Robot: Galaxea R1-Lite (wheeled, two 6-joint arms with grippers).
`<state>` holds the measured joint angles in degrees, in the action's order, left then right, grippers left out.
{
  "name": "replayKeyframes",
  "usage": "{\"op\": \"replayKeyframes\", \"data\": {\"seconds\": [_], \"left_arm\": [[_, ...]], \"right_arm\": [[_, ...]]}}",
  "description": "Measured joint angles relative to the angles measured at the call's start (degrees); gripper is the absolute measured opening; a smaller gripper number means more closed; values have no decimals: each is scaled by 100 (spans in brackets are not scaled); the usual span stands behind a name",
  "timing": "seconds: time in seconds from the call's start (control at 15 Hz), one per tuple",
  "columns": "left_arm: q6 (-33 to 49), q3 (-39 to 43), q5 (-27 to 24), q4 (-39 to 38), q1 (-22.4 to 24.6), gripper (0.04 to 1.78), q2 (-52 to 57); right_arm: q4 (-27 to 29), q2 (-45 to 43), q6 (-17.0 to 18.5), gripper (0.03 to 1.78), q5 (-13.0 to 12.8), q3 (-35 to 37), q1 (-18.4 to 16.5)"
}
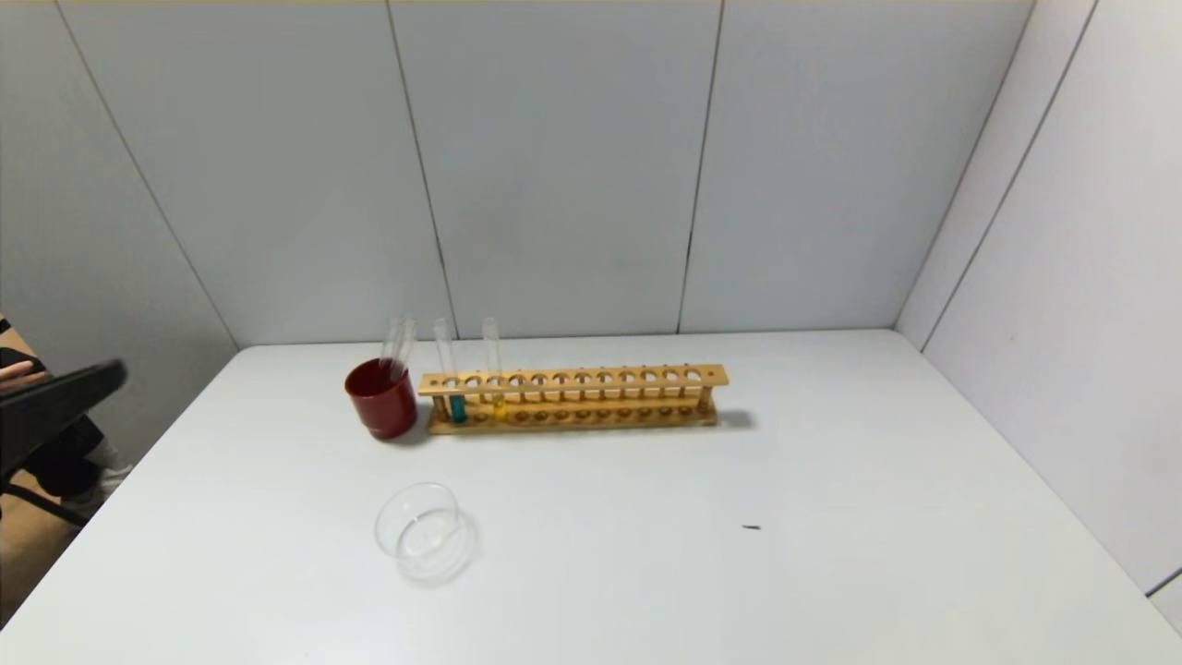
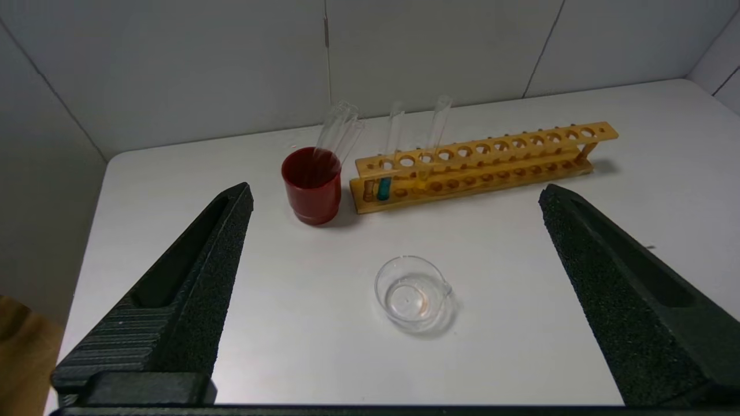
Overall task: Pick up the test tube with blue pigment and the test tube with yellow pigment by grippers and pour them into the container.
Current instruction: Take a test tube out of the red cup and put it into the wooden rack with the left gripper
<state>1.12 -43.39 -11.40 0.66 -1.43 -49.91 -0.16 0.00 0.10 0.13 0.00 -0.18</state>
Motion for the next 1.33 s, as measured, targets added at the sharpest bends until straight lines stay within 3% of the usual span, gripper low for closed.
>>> {"op": "replayKeyframes", "data": {"seconds": [0.53, 1.33], "left_arm": [[254, -243, -78, -1612, -435, 175, -3079], [395, -46, -67, -3327, -841, 175, -5175]], "right_arm": [[2, 0, 0, 175, 2, 0, 2], [0, 0, 0, 175, 2, 0, -2]]}}
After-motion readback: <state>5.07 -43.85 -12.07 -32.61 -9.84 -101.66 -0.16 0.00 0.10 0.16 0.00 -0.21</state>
